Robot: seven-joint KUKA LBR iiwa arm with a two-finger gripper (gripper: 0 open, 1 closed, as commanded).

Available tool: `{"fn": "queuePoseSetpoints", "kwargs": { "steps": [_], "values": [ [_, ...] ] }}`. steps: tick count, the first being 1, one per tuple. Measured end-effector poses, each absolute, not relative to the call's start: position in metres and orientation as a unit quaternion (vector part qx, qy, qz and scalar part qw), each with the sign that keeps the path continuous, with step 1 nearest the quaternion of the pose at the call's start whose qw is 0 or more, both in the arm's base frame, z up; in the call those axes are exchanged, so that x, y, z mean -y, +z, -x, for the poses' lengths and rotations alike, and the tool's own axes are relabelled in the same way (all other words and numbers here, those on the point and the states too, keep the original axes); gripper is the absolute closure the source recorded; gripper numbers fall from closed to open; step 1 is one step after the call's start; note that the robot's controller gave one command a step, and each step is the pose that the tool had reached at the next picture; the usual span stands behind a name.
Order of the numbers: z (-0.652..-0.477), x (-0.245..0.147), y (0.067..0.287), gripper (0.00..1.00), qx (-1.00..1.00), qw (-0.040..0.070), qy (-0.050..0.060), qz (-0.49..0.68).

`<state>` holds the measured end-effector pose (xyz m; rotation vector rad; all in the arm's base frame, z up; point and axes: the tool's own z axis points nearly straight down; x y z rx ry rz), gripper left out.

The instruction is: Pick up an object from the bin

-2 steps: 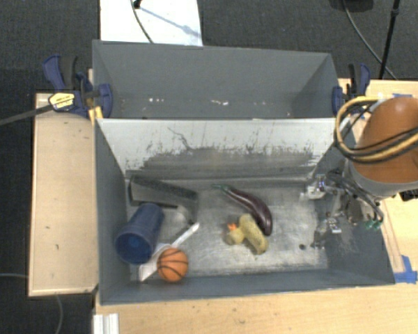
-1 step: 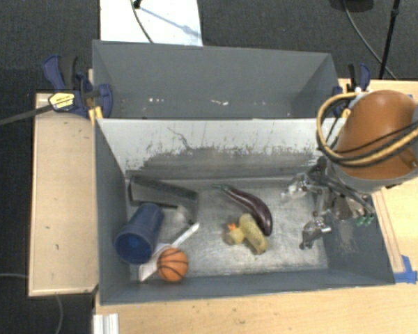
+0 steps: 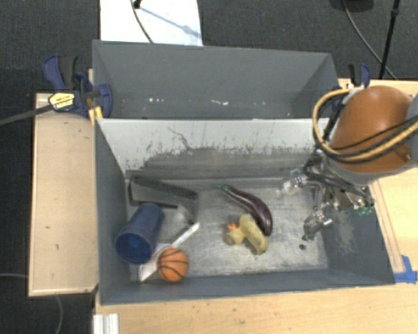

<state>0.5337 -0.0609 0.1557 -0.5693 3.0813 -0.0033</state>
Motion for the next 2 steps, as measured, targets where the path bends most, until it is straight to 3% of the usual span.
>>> {"fn": "queuePoseSetpoints", "kwargs": {
  "steps": [1, 2],
  "values": [
    [-0.5355, -0.0542, 0.0746, 1.00, -0.999, 0.000, 0.000, 0.044],
    [-0.5352, -0.0553, 0.0746, 0.00, -0.999, 0.000, 0.000, 0.047]
  ]
}}
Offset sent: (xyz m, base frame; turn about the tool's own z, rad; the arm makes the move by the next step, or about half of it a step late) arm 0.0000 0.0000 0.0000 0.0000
